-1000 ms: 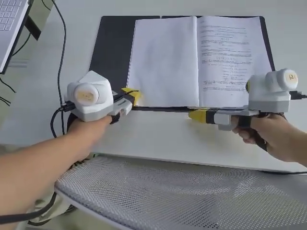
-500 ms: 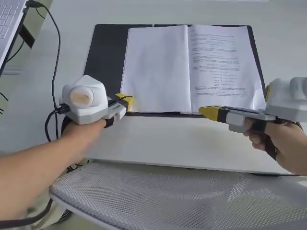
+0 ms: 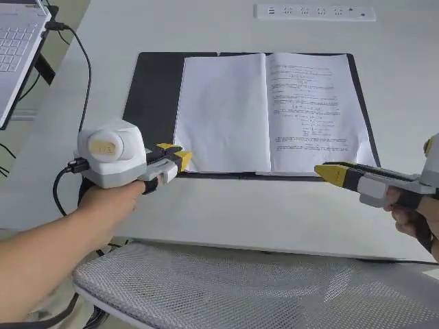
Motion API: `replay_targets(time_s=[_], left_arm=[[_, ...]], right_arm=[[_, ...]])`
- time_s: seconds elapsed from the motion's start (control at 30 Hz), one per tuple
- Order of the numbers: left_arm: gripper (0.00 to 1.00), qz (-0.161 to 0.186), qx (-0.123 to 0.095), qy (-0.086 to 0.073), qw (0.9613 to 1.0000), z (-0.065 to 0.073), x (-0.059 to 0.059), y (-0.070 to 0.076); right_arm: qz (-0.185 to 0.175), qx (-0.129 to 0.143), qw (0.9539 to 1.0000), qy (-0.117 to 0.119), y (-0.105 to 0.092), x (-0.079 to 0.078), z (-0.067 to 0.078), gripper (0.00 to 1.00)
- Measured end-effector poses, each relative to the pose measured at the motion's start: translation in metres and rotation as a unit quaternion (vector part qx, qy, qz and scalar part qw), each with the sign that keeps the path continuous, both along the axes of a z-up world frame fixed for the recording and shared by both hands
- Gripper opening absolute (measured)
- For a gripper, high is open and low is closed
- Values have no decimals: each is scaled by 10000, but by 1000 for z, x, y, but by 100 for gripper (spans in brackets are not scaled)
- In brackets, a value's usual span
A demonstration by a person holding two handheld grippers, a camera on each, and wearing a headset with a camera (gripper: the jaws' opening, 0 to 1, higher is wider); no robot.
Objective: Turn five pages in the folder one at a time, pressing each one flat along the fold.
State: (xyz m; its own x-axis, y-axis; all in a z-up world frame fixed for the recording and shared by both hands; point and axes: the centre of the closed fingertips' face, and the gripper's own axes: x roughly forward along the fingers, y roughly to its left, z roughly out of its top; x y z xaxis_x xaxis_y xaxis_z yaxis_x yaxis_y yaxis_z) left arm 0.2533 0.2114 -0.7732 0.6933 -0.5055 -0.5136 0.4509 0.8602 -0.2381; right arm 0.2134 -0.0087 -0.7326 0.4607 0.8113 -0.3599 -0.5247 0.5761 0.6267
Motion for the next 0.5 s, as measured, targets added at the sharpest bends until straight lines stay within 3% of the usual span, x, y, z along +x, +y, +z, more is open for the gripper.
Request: replay_targets(time_s=[0.17,0.23,0.3,0.37,0.43,0.5], left_arm=[[23,100,-277,58,9995,18,-12,3],[28,129,-309,59,9994,23,-18,5],[28,146,-355,39,9993,28,-24,6],[30,149,-340,70,9993,32,-30,8],[34,116,-340,-17,9994,38,-33,8],[41,81,-241,102,9996,41,-40,10]], right_arm=[[-225,-220,9991,-296,-15,1,10,37],[-311,-448,9976,-423,-24,1,10,45],[-352,-504,9969,-484,-30,-2,12,48],[-412,-563,9961,-539,-36,-4,14,50],[-506,-712,9941,-646,-44,-5,15,55],[-685,-857,9905,-830,-53,-5,18,60]])
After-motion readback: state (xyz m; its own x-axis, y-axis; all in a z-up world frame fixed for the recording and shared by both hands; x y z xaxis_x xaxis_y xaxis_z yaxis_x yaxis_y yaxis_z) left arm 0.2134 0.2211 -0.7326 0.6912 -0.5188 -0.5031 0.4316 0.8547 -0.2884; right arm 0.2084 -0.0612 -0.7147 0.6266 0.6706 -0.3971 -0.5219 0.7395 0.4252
